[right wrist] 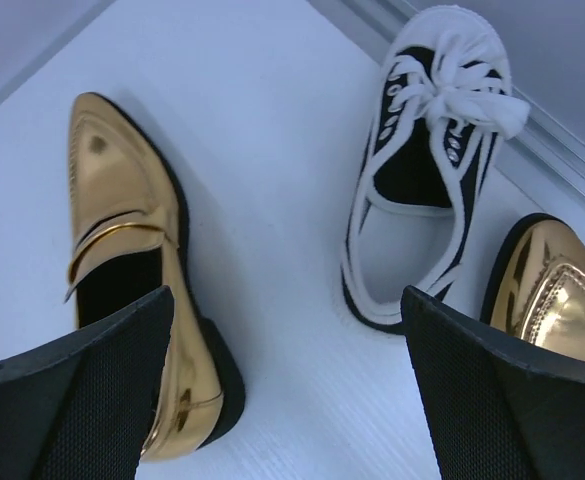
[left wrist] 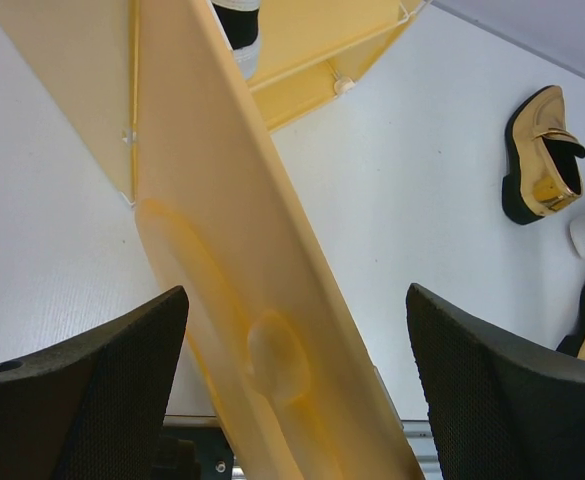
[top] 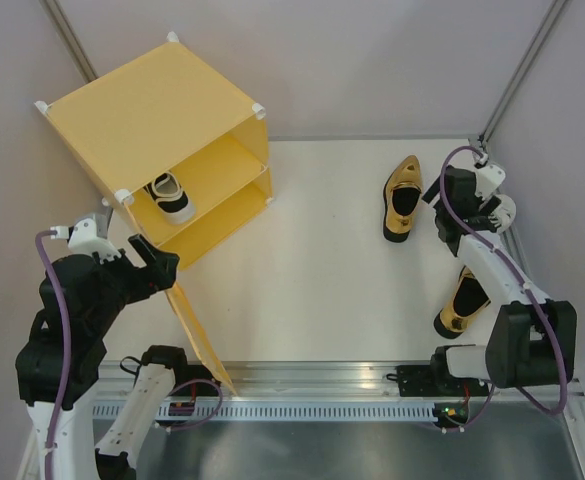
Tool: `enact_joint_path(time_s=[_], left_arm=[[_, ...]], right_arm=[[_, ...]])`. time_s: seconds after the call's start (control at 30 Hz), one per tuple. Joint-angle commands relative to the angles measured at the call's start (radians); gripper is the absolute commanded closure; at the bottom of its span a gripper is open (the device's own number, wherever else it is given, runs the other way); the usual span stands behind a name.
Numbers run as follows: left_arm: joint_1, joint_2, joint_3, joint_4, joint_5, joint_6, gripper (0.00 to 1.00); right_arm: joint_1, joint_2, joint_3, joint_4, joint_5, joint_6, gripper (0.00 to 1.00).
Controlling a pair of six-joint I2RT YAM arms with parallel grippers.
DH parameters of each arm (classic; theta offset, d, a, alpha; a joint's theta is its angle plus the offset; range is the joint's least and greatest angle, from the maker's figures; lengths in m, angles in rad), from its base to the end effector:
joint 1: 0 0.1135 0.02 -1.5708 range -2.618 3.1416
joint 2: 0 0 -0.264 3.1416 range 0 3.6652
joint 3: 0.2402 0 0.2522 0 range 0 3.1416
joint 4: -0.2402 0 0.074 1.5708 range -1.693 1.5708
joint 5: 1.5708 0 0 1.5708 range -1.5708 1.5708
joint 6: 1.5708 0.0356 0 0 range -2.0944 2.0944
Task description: Place and organize the shoes in the shoe cabinet
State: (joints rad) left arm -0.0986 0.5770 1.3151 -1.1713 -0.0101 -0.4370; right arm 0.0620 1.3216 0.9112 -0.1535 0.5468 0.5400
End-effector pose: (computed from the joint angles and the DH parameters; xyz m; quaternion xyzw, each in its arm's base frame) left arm 0.0389 -0.0035 0.4207 -0.1446 0.8300 -0.1384 0.5205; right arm 0.2923 -0.0004 0.2708 0.3262 0.7886 -0.0882 0.5138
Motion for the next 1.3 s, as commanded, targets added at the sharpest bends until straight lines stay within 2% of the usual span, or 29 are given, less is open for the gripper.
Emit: enact_joint_path(time_s=[0.0,0.13,0.27,0.47,0.53,0.63,0.67,0.73,0.77,0.87,1.13,1.27], left_arm=[[0.0,-0.016,-0.002,0.039,0.033,-0.012,0.08],[-0.001,-0.02,-0.005,0.039,0.032,-0.014,0.08],[0.0,-0.017,0.001,0.039,0.042,-0.016,0.08],[0.0,-0.02,0.001,0.036,0.053,-0.016,0.08],[0.0,-0.025,-0.001,0.035,0.05,-0.013,0.08],[-0.001,-0.025,-0.001,0.033,0.045,-0.012,0.08],[0.0,-0.023,0.004,0.032,0.045,-0.009,0.08],[0.0,-0.022,0.006,0.03,0.044,-0.009,0.08],[-0.001,-0.025,0.006,0.032,0.042,-0.011,0.08],[0.0,-0.025,0.001,0.032,0.044,-0.012,0.08],[0.0,-0.037,-0.001,0.03,0.032,-0.005,0.08],[-0.001,-0.034,0.001,0.032,0.035,-0.005,0.08]], right_arm=[[-0.066,0.044,0.005,0.012,-0.021,0.058,0.02],[-0.158,0.126,0.038,0.025,-0.085,0.06,0.05],[-0.195,0.229,0.093,0.02,-0.149,0.081,0.1],[-0.217,0.366,0.158,0.036,-0.179,0.095,0.34],[-0.221,0.421,0.187,0.031,-0.183,0.1,0.37],[-0.232,0.468,0.204,0.032,-0.192,0.1,0.49],[-0.235,0.478,0.209,0.023,-0.194,0.098,0.58],[-0.237,0.487,0.216,0.011,-0.191,0.089,0.69],[-0.237,0.485,0.218,-0.001,-0.185,0.086,0.81],[-0.237,0.461,0.23,-0.043,-0.166,0.052,0.98],[-0.214,0.283,0.27,-0.08,-0.176,-0.069,0.99],[-0.122,0.245,0.351,-0.165,-0.176,-0.143,0.99]])
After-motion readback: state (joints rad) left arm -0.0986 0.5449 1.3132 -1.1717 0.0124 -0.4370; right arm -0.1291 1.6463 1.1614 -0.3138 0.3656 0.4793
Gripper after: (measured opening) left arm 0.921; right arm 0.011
